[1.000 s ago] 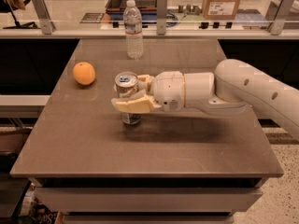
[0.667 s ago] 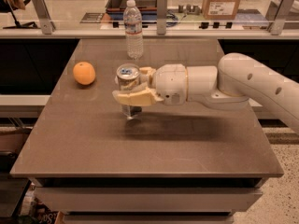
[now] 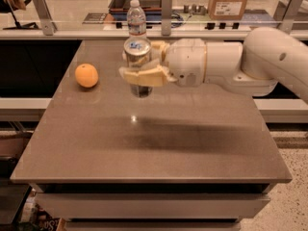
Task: Pick redbull can
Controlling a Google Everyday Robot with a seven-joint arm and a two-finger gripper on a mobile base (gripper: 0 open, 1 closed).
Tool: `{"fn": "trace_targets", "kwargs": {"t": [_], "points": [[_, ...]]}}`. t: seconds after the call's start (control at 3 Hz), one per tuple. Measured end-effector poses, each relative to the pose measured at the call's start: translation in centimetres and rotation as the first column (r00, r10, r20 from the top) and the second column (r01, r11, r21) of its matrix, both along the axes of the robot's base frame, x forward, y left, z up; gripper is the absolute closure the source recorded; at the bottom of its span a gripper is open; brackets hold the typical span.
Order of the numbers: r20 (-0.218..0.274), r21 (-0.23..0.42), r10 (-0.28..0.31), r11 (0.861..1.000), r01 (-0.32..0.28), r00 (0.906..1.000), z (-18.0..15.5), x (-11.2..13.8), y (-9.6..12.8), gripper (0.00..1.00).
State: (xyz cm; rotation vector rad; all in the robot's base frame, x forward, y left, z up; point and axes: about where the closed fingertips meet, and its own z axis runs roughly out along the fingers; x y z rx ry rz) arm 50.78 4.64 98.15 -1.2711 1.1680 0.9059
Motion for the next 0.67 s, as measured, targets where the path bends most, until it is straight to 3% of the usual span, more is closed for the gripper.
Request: {"fn": "trace_targets", "kwargs": {"t": [0.67], "points": [[0.127,-0.057,-0.043,0.997,0.050,0.9910,8.7,-1.5,-0.2,1.00]]}}
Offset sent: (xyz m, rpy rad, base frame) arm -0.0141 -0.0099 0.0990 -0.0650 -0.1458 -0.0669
